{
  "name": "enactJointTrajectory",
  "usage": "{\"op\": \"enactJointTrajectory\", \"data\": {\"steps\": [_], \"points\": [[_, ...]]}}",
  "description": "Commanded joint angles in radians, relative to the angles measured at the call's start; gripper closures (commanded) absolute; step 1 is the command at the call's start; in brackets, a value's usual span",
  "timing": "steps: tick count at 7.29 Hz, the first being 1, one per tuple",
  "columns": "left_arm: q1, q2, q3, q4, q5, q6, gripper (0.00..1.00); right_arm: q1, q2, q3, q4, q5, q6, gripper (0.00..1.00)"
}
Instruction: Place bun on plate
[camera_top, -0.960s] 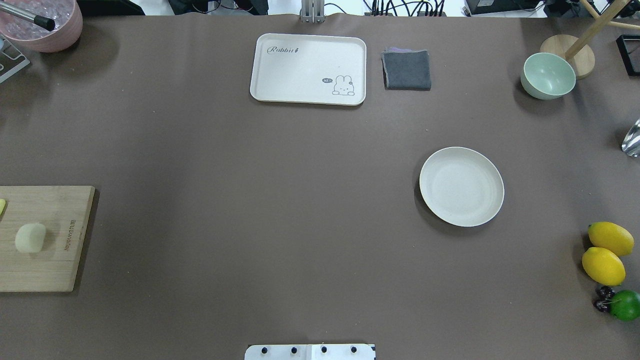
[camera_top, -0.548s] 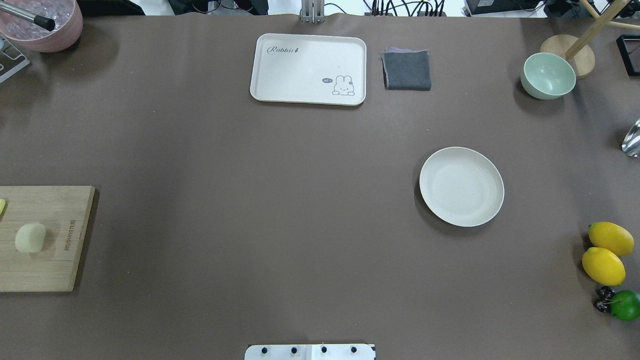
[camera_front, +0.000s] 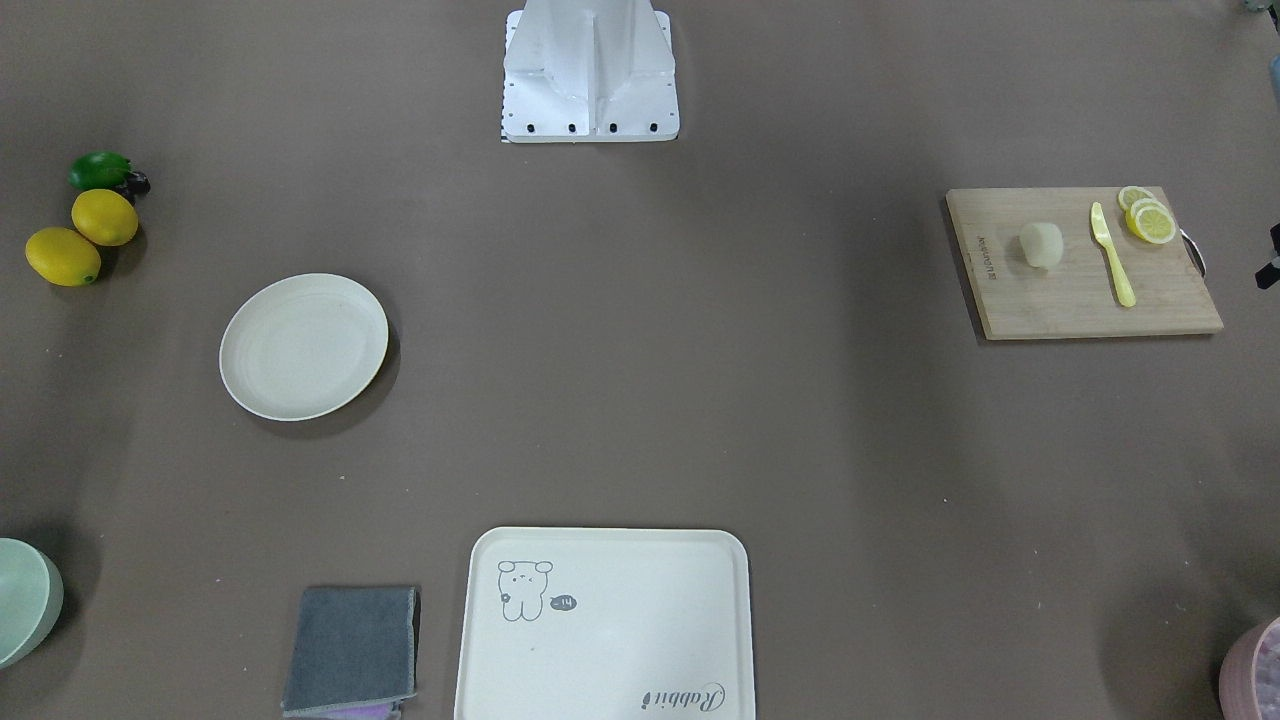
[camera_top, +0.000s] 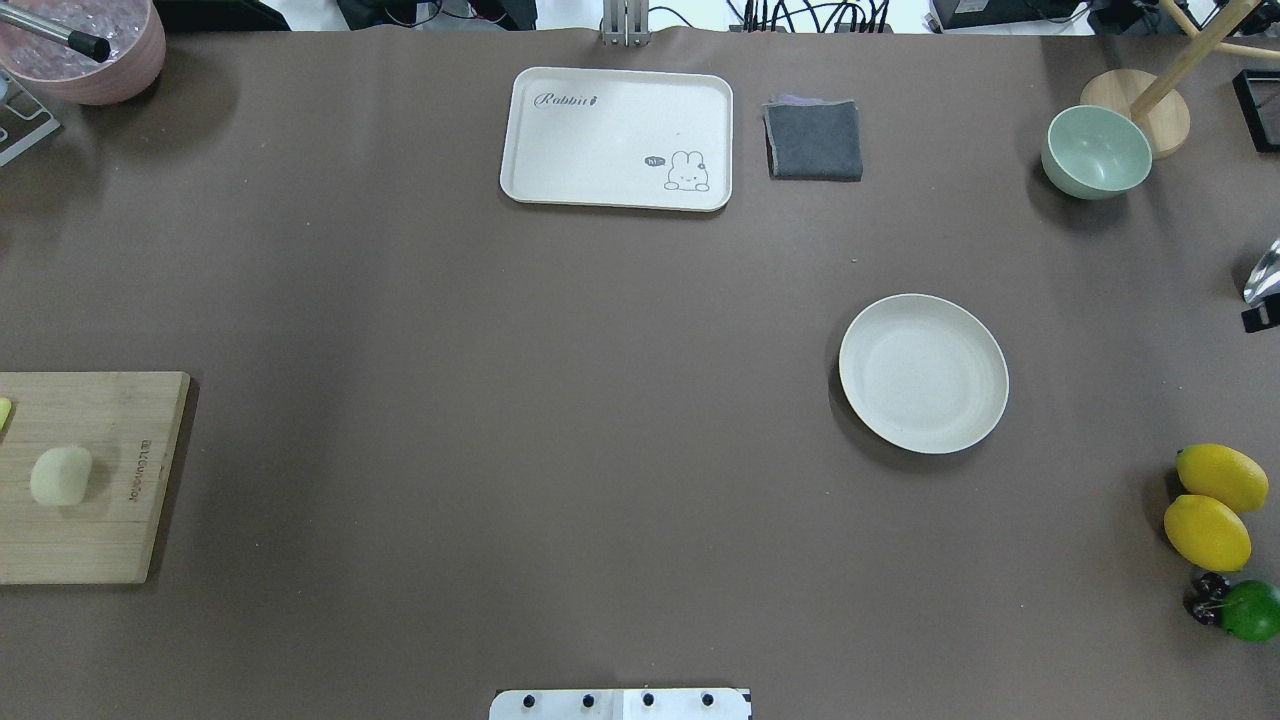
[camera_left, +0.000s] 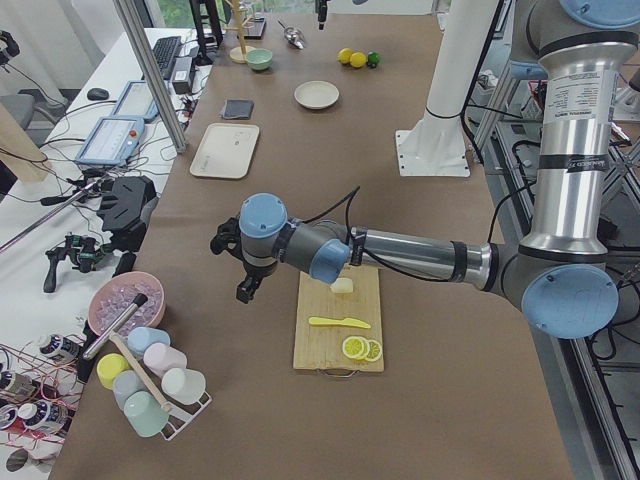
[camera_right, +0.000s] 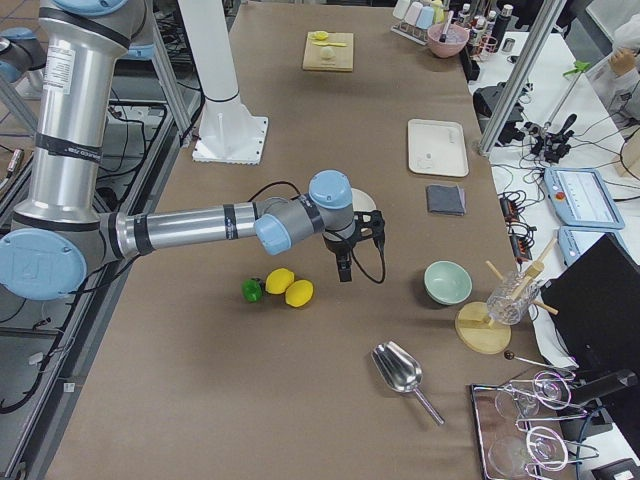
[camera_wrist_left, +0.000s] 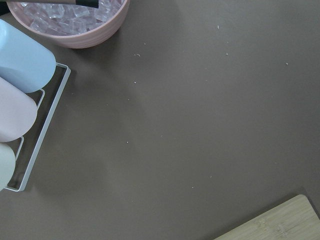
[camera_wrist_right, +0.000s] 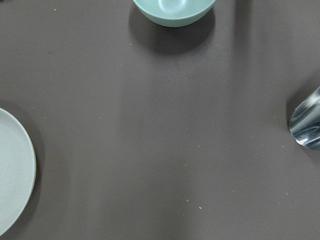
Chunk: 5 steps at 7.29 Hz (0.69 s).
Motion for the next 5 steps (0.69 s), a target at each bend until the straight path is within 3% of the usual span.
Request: {"op": "enactJointTrajectory", "data": {"steps": [1, 3, 4, 5], "points": [[0.006, 0.0, -0.002, -0.003, 0.0, -0.01, 0.02, -0.225, 0.016, -0.087, 0.287, -0.098, 0.305, 0.04], [0.006, -0.006, -0.002, -0.001, 0.0, -0.01, 0.02, -0.396, 0.119, -0.244, 0.502, -0.226, 0.528, 0.08], [0.006, -0.006, -0.002, -0.003, 0.0, -0.01, 0.02, -0.46, 0.143, -0.282, 0.552, -0.297, 0.588, 0.15], [0.006, -0.006, -0.002, -0.003, 0.001, -0.01, 0.02, -0.465, 0.145, -0.275, 0.561, -0.298, 0.607, 0.24]]}}
